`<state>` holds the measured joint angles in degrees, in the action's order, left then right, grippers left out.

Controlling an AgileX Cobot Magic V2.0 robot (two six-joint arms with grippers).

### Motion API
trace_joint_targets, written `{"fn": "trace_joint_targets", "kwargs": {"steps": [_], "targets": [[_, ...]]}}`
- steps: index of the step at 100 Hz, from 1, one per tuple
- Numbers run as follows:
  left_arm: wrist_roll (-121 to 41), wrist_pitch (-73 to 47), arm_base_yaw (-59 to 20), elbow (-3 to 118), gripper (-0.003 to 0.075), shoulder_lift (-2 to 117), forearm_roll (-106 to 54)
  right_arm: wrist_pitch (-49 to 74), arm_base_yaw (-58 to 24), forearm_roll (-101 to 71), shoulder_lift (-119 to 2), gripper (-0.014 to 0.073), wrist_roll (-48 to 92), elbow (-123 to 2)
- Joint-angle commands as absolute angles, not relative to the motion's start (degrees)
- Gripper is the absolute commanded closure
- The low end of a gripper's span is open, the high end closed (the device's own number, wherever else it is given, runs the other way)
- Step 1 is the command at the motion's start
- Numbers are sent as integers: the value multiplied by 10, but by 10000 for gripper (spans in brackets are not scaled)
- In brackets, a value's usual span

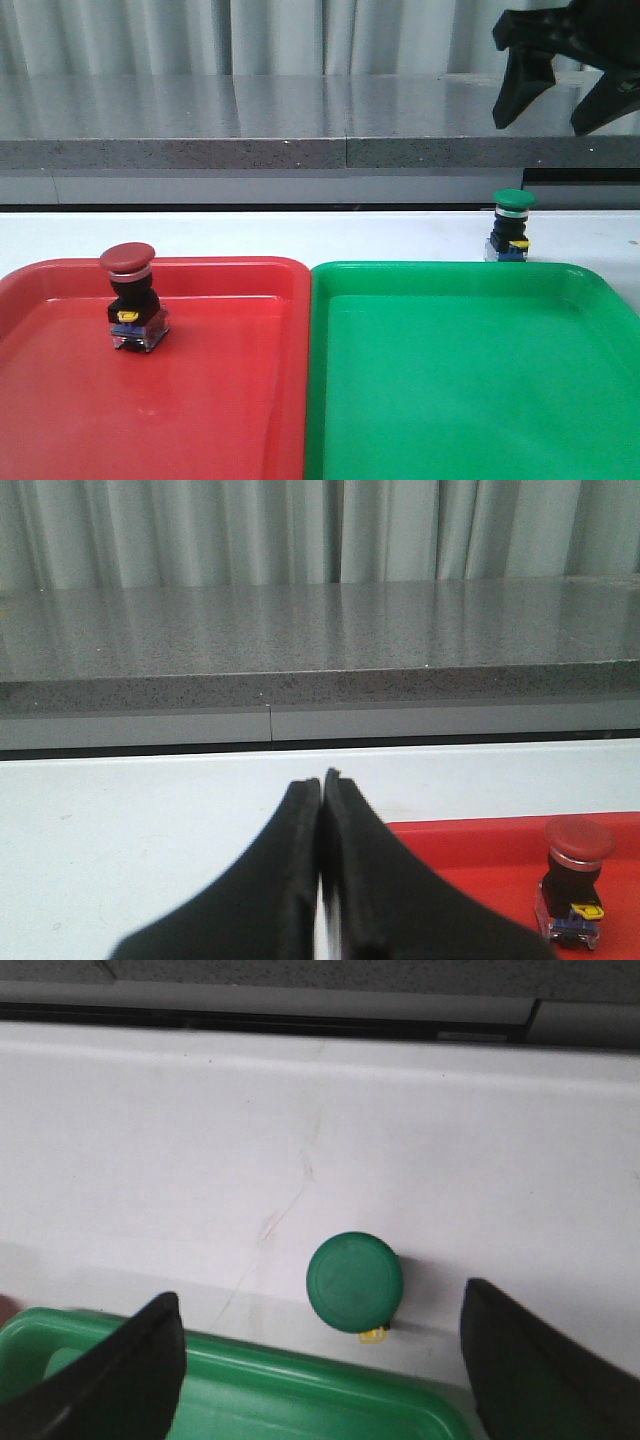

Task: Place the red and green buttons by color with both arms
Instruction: 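Lower the right gripper onto the green button and grasp it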

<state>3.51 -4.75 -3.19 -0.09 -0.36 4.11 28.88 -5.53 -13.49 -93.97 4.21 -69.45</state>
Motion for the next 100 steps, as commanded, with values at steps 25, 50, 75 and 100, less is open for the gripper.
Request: {"fn": "trace_joint_targets", "kwargs": {"steps": [25, 50, 75, 100], "targets": [[37, 0, -31, -24, 739, -21, 40, 260, -56, -120, -1006, 21, 49, -752], [37, 0, -31, -24, 739, -21, 40, 257, -56, -120, -1046, 21, 49, -757], [37, 0, -31, -24, 739, -21, 40, 252, -56, -120, -1053, 172, 49, -757], [37, 0, -31, -24, 739, -21, 40, 218, -56, -120, -1053, 368, 49, -757]]}}
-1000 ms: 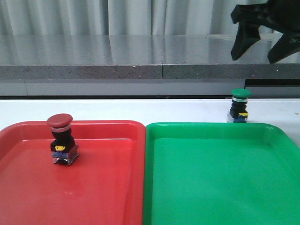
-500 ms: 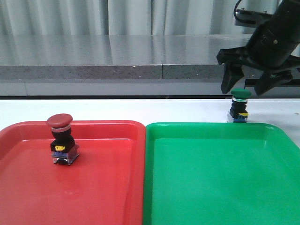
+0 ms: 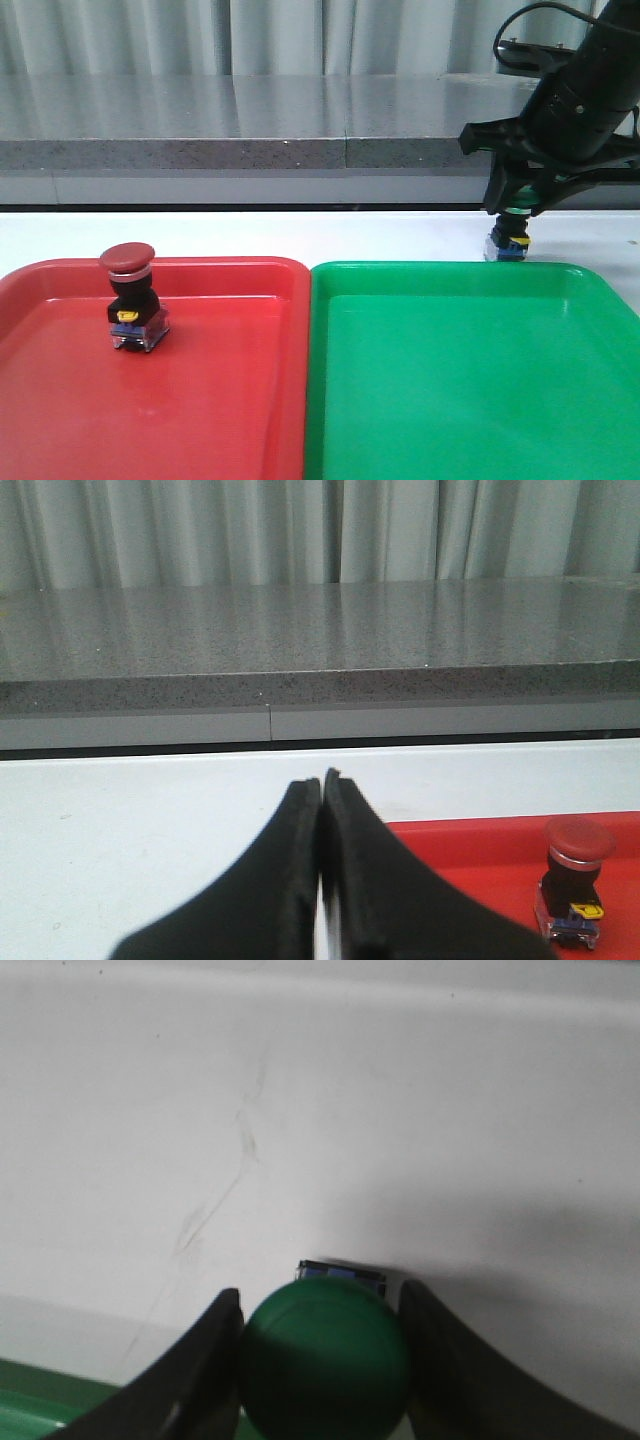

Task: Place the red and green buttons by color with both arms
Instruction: 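Lower the right gripper onto the green button and grasp it, then carry the green button forward and lower it into the green tray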

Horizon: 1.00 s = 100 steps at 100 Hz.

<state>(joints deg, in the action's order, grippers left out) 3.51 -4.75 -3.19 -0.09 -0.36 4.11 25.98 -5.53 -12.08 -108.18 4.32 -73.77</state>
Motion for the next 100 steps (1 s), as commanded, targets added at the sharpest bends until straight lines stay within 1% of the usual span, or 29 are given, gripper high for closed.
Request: {"fn": "trace_joint_targets", "kwargs": {"steps": [1, 30, 73, 84, 100], "targets": [[37, 0, -31, -24, 739, -21, 40, 216, -56, -120, -1053, 368, 49, -757], [37, 0, -31, -24, 739, -21, 40, 232, -56, -120, -1036, 368, 49, -758], [37, 0, -31, -24, 739, -21, 40, 329, -71, -128, -903, 368, 47, -746], [37, 0, -31, -24, 739, -21, 40, 322, -88, -140, -879, 368, 43, -711], [37, 0, -31, -24, 739, -21, 40, 267, -123, -150, -863, 368, 43, -644]]}}
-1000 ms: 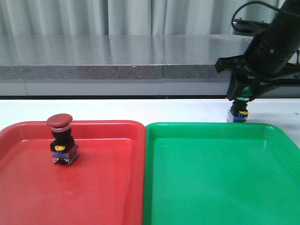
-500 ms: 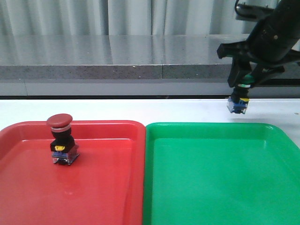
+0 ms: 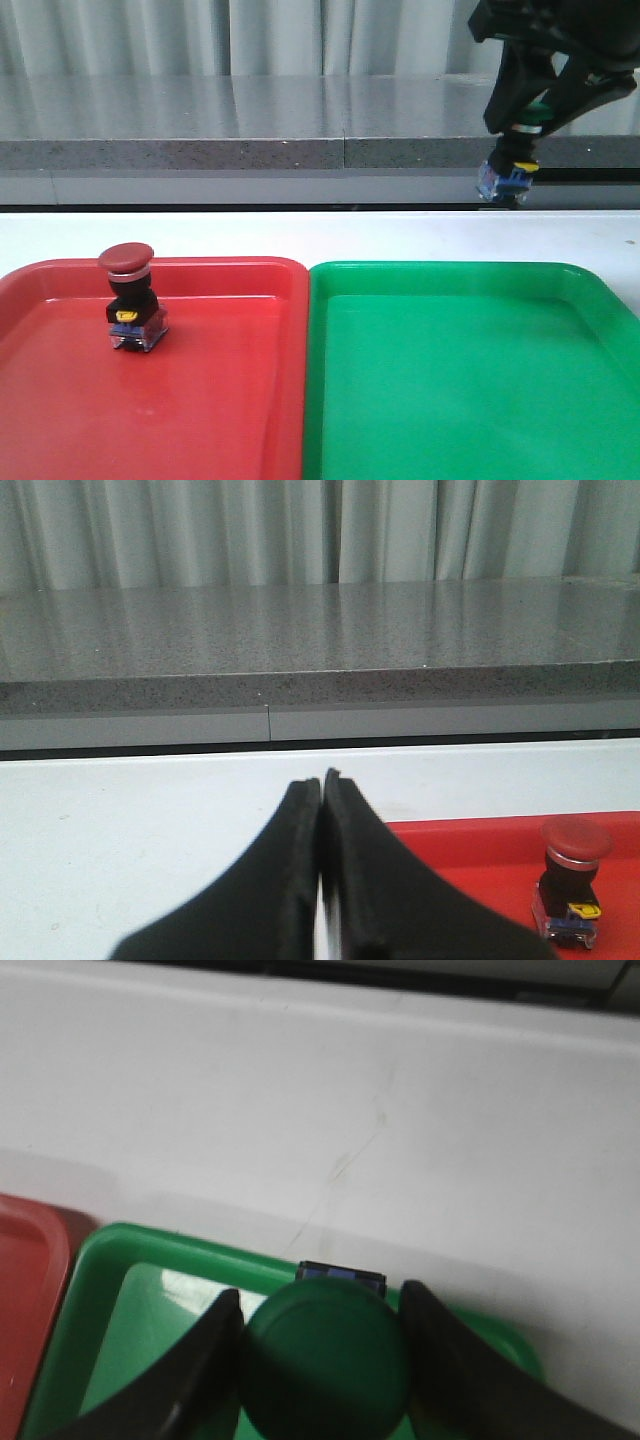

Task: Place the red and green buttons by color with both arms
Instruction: 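Carry the green button forward and lower it into the green tray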

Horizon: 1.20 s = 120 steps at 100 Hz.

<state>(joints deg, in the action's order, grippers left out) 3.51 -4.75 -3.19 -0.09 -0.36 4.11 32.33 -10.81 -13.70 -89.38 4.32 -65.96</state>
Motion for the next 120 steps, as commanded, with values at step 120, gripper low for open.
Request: {"fn": "trace_joint_targets", "kwargs": {"steps": [120], "targets": [[37, 0, -31, -24, 739, -21, 40, 119, -156, -219, -907, 229, 33, -488]]}}
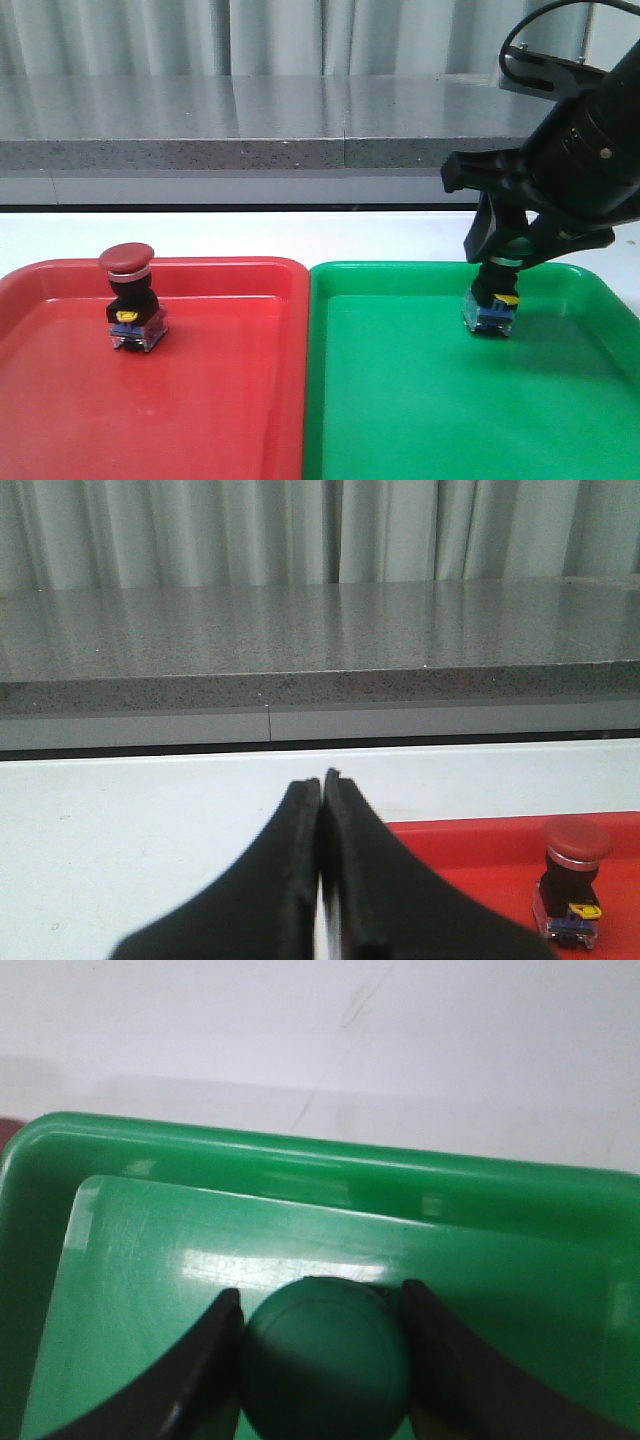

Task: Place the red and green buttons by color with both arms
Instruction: 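Carry the green button forward and lower it into the green tray, then open the right gripper and lift it away from the button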

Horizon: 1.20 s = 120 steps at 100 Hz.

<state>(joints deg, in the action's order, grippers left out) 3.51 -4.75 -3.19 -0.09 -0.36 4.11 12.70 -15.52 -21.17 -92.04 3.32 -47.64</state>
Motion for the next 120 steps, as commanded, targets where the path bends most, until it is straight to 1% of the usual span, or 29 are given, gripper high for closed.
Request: {"fn": "trace_joint_targets", "kwargs": {"steps": [1, 9, 14, 23, 44, 63, 76, 91, 120], "targets": [[37, 0, -31, -24, 739, -21, 40, 119, -156, -219, -907, 221, 33, -488], [37, 0, -31, -24, 739, -21, 40, 120, -156, -219, -907, 136, 33, -488], [37, 0, -31, -24, 739, -21, 40, 120, -156, -219, -906, 98, 33, -488], [37, 0, -31, -24, 739, -21, 40, 120, -156, -219, -905, 62, 33, -488], [37, 0, -31, -24, 739, -21, 40, 116, -156, -219, -886, 62, 33, -491], [37, 0, -31, -24, 739, -21, 40, 108, -156, -219, -830, 62, 33, -491], [37, 0, -31, -24, 739, -21, 40, 108, -156, -205, -770, 62, 35, -491], [37, 0, -31, -24, 739, -21, 40, 111, -154, -148, -690, 64, 35, -490], [37, 0, -31, -24, 739, -21, 40, 170, -153, -57, -538, 64, 34, -489]]}}
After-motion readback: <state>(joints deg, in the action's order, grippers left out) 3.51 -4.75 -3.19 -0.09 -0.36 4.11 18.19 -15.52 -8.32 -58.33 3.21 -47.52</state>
